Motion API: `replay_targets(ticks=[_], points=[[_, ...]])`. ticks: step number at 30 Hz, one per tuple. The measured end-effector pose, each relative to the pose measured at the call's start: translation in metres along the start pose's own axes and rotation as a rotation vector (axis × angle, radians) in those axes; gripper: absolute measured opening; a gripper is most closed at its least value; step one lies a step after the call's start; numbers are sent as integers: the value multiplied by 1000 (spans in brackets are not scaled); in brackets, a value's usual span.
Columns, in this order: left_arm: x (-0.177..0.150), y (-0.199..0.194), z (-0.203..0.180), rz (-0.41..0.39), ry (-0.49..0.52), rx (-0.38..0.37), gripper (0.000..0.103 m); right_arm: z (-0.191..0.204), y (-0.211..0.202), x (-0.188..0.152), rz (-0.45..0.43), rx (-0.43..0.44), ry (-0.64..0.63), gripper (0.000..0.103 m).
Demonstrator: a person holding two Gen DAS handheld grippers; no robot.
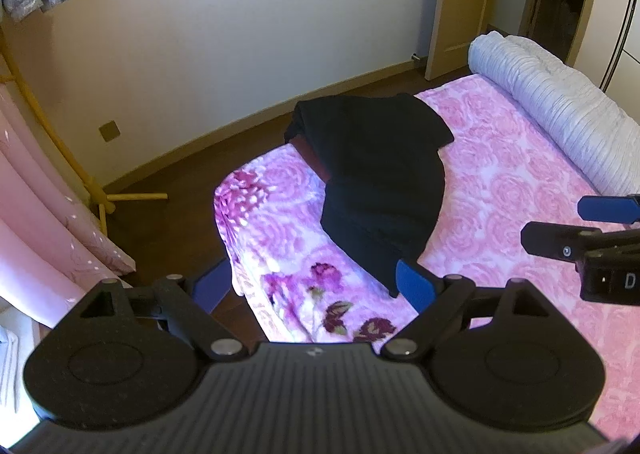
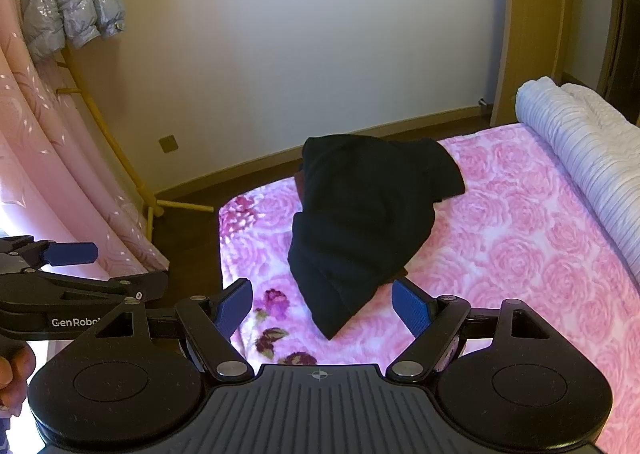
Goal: Fold clothes
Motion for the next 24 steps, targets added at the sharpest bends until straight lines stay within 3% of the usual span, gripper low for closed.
replay_targets(ticks=[24], points=[[-6,0,-6,24,0,-37,87,-8,-1,-8,-1,-6,5,80]])
Point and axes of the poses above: each gripper's, at about its wrist camera, not at the fingertips, and y roughly the way its jaws point, z to its left, x to its top, the point moved 10 cm from there along y, roughly the way its jaws point, and after that the axes turned 11 degrees about x, right-handed, at the moved point
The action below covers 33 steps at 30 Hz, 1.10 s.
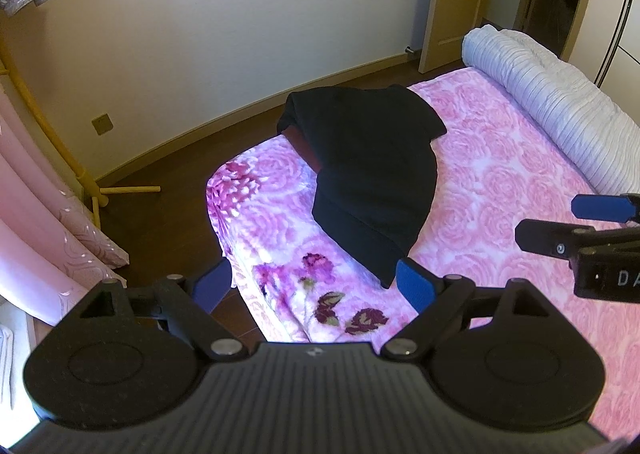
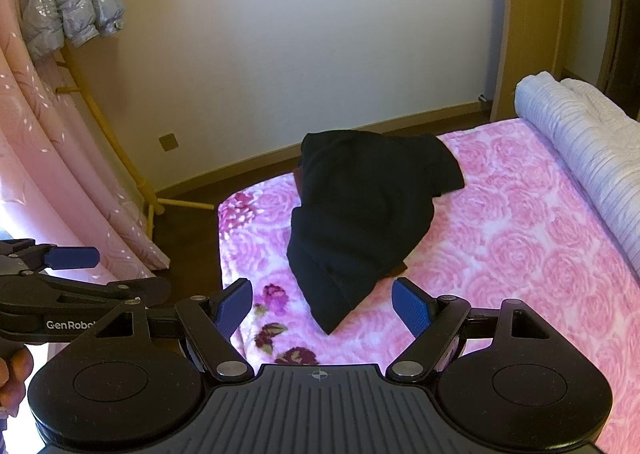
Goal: Fold clothes
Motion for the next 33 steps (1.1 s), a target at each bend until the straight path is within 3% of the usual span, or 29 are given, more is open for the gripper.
replay_targets(ticks=[33], points=[[-6,5,-3,11,-7,-6,87,-3,3,-3,13,3,6,80]])
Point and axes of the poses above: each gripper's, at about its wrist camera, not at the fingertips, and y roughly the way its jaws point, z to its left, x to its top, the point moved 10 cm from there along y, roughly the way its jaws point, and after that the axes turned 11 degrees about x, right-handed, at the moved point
